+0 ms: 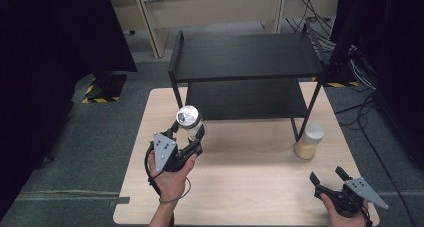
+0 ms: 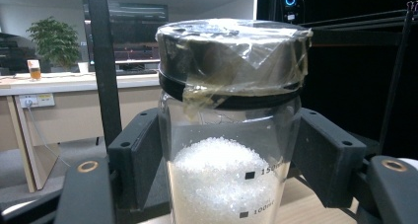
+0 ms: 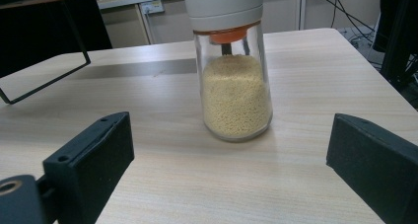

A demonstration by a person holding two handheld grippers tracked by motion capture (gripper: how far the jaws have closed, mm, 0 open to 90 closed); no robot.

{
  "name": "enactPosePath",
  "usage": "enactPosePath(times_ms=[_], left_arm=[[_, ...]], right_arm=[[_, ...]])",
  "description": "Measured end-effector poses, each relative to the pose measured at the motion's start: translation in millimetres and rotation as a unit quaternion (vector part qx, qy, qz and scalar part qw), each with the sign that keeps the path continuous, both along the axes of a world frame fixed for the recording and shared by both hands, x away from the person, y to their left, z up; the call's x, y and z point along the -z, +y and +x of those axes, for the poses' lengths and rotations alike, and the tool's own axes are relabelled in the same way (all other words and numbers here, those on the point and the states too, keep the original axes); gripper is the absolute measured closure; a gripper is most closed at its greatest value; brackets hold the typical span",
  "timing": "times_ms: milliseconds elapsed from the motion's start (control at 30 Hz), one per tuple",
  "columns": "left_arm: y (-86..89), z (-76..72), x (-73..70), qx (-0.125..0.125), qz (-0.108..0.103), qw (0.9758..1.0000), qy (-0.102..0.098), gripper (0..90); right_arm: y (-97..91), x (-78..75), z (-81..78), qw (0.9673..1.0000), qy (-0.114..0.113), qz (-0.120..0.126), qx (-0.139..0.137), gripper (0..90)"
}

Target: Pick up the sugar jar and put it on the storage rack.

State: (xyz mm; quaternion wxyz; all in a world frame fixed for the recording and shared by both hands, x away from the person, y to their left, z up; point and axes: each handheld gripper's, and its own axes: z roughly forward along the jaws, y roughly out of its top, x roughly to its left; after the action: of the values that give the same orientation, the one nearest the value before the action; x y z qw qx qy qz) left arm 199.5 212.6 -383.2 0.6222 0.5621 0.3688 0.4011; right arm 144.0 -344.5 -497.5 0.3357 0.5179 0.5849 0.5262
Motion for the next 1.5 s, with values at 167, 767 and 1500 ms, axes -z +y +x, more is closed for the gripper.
enactPosePath(times_ms=[167,767,1500], left_arm=[[-3.8,2.6,-9.0,-0.003,0.002,1.0,-0.005,30.6],[-11.8,15.4,-40.0,-0.025,0.012,0.9996,-0.007,30.6],[-13.1,22.3,-82.1,-0.019,0.004,0.9998,-0.011,30.6]], right_arm=[[-0.6,0.1,0.2,1.0,0.0,0.001,-0.001,4.2],[-1.0,-1.0,1.4,1.0,0.003,-0.002,-0.004,4.2],[-1.6,-1.2,1.9,1.0,0.004,0.001,-0.004,3.9]])
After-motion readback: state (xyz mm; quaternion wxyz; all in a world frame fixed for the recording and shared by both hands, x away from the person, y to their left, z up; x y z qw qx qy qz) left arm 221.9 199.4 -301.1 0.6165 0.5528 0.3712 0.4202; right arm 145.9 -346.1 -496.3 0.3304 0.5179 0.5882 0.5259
